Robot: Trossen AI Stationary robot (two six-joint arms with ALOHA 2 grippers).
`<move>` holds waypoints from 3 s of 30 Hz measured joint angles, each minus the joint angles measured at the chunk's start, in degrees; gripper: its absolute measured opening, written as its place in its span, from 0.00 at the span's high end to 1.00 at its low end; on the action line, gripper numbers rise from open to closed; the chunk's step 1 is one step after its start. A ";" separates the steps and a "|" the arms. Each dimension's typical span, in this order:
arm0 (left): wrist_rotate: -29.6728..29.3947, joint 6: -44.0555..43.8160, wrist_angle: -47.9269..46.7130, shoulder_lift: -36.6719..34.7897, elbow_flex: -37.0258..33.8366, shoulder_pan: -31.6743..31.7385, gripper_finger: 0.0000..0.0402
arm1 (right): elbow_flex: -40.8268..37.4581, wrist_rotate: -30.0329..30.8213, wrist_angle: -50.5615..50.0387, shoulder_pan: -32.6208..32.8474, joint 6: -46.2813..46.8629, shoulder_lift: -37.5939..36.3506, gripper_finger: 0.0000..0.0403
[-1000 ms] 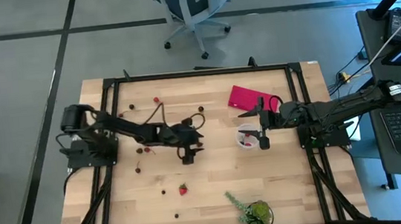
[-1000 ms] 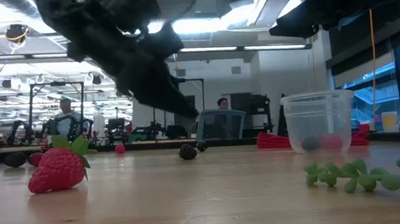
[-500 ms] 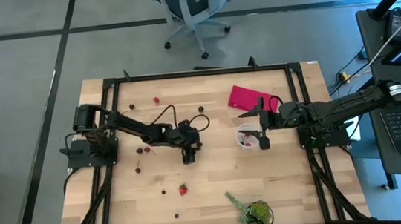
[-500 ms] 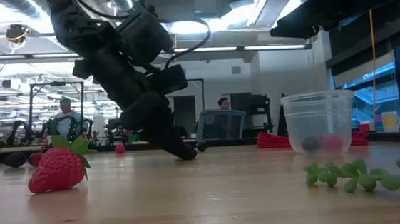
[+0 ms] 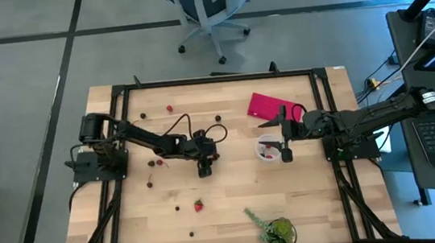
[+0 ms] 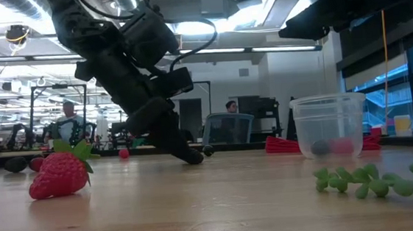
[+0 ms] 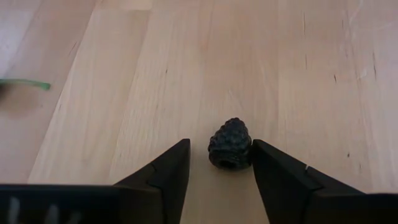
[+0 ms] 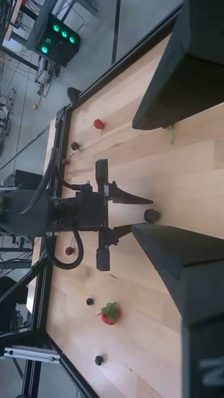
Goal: Pick and placing Produce into tupperware
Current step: Put the right blackberry into the transparent container
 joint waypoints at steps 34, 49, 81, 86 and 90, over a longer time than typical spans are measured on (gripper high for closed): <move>-13.92 10.82 0.82 -5.54 4.33 -4.91 0.79 | 0.13 -0.09 6.75 -0.02 32.14 0.79 0.35; -26.43 33.11 1.71 -6.10 18.84 -7.02 0.79 | 6.53 -0.11 9.32 -0.28 38.92 11.02 0.35; -32.20 38.55 6.80 -6.03 18.93 -11.30 0.79 | 14.01 0.78 5.64 -0.50 34.53 18.97 0.35; -32.19 38.88 7.82 -6.03 18.93 -11.30 0.79 | 14.01 0.70 5.68 -0.50 34.49 18.97 0.41; -32.20 38.88 7.83 -6.03 18.93 -11.30 0.79 | 14.01 0.68 5.75 -0.48 33.85 18.95 0.53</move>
